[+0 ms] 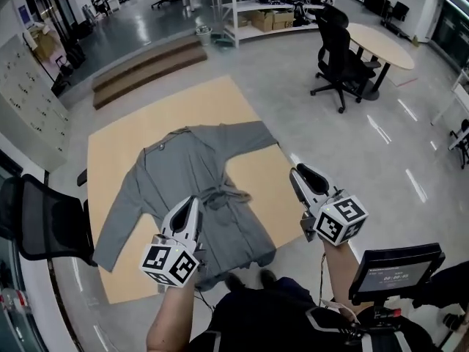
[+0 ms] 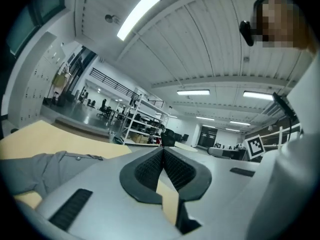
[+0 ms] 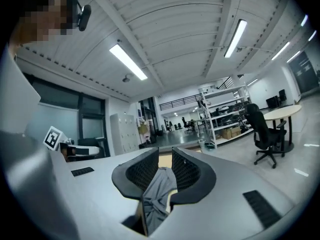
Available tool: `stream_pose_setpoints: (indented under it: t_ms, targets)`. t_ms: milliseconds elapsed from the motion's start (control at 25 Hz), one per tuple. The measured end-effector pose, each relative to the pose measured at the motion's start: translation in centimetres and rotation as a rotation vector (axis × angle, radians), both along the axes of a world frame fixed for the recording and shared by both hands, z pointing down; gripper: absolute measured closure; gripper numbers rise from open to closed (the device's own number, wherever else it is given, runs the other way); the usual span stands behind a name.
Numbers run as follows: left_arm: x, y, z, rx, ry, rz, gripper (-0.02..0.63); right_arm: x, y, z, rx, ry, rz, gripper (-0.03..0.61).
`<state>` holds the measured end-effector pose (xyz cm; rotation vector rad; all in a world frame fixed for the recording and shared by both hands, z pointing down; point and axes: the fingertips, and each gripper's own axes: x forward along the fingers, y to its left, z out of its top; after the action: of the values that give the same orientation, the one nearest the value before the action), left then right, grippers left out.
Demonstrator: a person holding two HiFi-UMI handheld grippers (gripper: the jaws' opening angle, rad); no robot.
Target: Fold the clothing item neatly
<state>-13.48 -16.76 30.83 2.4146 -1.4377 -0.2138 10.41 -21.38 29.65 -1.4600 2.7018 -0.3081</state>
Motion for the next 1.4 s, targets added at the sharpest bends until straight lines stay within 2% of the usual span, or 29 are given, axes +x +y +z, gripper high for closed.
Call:
stream_pose_setpoints:
  t_ms: [240, 480, 880, 1040, 1200, 1320, 1400]
  targets:
    - [3.4, -5.6, 2.5, -0.076, 0.010, 0.106, 0.612, 3.9, -3.6, 2.3, -0.040, 0.085, 0.131, 0.514]
    - [8.7, -11.2, 4.6, -0.140, -0.033, 0.182, 0.612, 8.8, -8.9, 6.6, -0.100, 0.110, 0.171, 0.514]
    - [18.0, -20.1, 10.7, -0.287, -0.133, 0.213, 0.612, 13.3, -20.5, 19.1, -0.226, 0.183, 0.087, 0.514]
    - [20.0, -22.6, 14.6, -0.364, -0.188, 0.209, 0.611, 12.9, -23.0, 25.1, -0.275, 0.218, -0.004, 0.511]
    - [20.8, -24.0, 18.1, -0.428, -0.241, 0.192, 0.609, 11.6, -23.9, 30.4, -0.332, 0.218, -0.083, 0.469]
    - [22.0, -25.0, 20.0, -0.449, -0.265, 0.216, 0.558, 11.0, -24.9, 33.8, -0.370, 0.240, -0.113, 0.460]
    - [22.5, -25.3, 21.1, -0.467, -0.293, 0.225, 0.558, 10.3, -25.4, 35.5, -0.385, 0.255, -0.140, 0.459]
